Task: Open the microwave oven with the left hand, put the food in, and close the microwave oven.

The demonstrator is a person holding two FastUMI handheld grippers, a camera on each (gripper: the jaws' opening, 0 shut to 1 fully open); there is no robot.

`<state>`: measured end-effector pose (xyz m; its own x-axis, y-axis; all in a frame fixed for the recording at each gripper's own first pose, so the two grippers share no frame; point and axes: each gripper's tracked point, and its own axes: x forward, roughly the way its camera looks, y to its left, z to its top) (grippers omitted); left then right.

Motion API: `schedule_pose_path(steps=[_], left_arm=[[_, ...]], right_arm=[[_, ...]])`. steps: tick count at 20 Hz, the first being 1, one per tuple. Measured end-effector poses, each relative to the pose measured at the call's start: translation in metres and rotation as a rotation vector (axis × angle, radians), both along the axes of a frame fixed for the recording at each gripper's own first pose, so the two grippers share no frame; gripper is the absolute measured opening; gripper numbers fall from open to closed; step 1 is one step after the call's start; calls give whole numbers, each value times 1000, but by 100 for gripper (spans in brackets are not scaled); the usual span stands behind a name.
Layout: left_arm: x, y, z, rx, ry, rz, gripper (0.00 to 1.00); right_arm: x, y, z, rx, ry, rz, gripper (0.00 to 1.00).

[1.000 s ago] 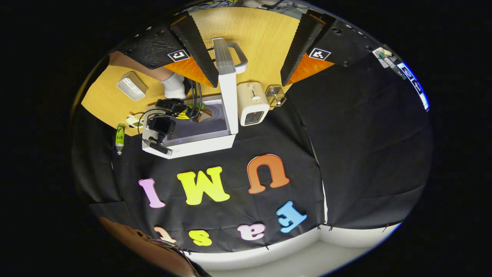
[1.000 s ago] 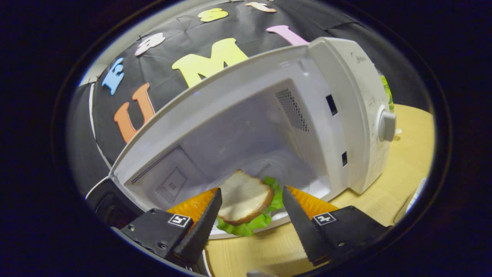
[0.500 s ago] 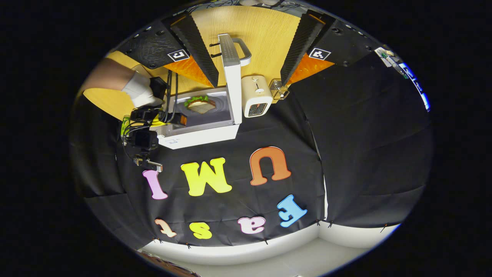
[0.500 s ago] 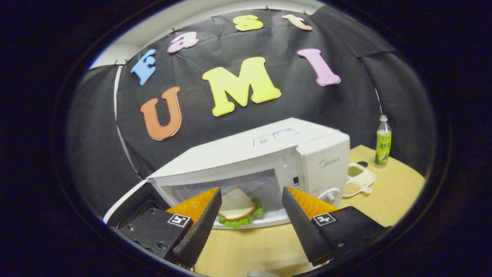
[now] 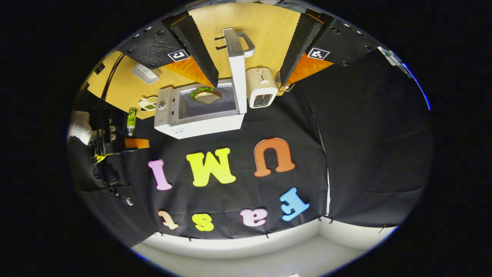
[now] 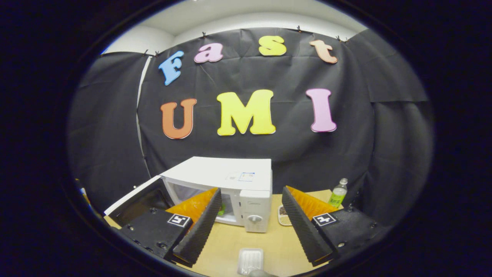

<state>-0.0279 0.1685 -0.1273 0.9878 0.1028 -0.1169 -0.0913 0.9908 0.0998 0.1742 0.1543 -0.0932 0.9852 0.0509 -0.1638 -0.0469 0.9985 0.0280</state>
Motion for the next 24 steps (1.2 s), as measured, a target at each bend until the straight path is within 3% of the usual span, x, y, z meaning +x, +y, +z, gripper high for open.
schedule_pose_path(steps=[3,4,5,6,7,9,11,12,14,15,16,18,19,20,21,22,24], left_arm=[[4,3,1,-11,-18,-8,87],[6,4,0,-14,-21,-14,85],[8,3,-2,-24,-22,-24,71],[11,3,-3,-41,-17,-38,72],[13,5,-6,-50,-16,-38,65],[16,12,-6,-49,-28,-40,39],[22,27,-16,-27,-20,-11,5],[23,33,-23,-30,-15,-3,0],[25,35,-35,-50,2,-16,1],[27,39,-41,-56,2,-25,0],[28,40,-45,-59,-6,-35,0],[36,49,-62,-65,13,-29,0],[38,53,-73,-76,24,-27,0],[43,63,-88,-86,48,-12,0],[46,67,-104,-106,71,-8,0],[51,72,-113,-119,73,7,0],[58,79,-138,-144,103,9,0]], right_arm=[[-38,-39,19,-29,-10,-50,91],[-49,-47,23,-24,-13,-63,100],[-60,-50,26,-12,-14,-68,92],[-67,-51,26,-7,-8,-69,100],[-73,-53,26,1,3,-72,91],[-82,-55,27,23,15,-74,92],[-87,-58,31,28,14,-83,92],[-90,-59,32,29,14,-86,92],[-97,-58,35,25,11,-89,92],[-101,-58,35,17,15,-94,100],[-103,-58,35,14,16,-94,92],[-110,-58,36,12,27,-102,92],[-113,-58,36,11,30,-105,100],[-114,-58,35,8,36,-108,92],[-117,-57,34,4,45,-107,92],[-118,-57,33,-1,53,-107,100],[-120,-58,31,-15,69,-110,100]])
